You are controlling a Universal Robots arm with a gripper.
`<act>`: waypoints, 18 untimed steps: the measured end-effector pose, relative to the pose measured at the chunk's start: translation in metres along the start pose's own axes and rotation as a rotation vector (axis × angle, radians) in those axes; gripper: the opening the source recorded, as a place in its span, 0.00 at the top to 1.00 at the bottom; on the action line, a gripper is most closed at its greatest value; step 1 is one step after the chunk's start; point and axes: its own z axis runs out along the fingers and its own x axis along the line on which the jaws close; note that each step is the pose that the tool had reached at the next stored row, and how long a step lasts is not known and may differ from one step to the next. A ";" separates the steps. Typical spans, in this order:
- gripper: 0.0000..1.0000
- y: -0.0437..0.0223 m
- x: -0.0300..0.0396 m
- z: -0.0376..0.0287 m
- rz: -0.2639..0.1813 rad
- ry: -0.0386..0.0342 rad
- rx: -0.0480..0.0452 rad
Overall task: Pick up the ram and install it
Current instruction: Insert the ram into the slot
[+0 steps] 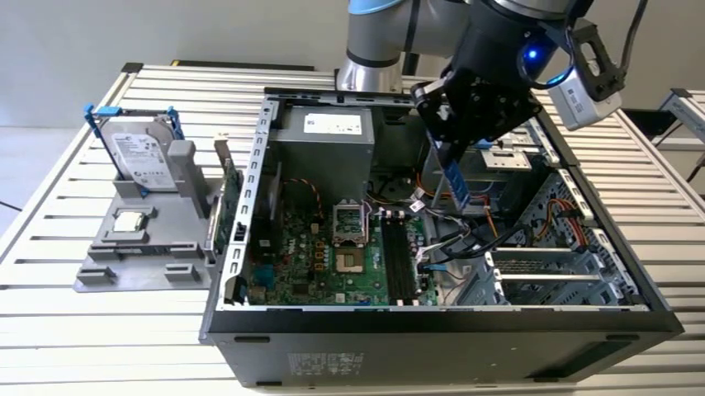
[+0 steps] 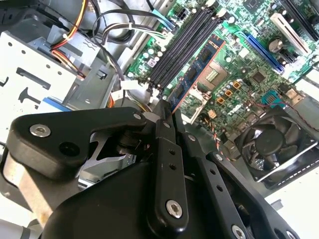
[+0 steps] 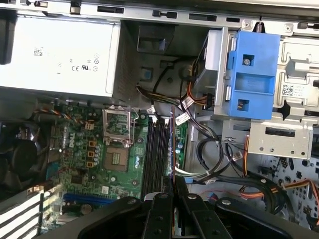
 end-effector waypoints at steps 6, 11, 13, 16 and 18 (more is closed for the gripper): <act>1.00 -0.0005 0.0001 0.0021 -0.001 -0.0084 -0.0045; 1.00 -0.0009 0.0011 0.0040 -0.001 -0.0133 -0.0046; 1.00 -0.0010 0.0017 0.0049 -0.001 -0.0154 -0.0044; 1.00 -0.0012 0.0024 0.0061 -0.001 -0.0170 -0.0042; 1.00 -0.0012 0.0028 0.0070 -0.001 -0.0175 -0.0043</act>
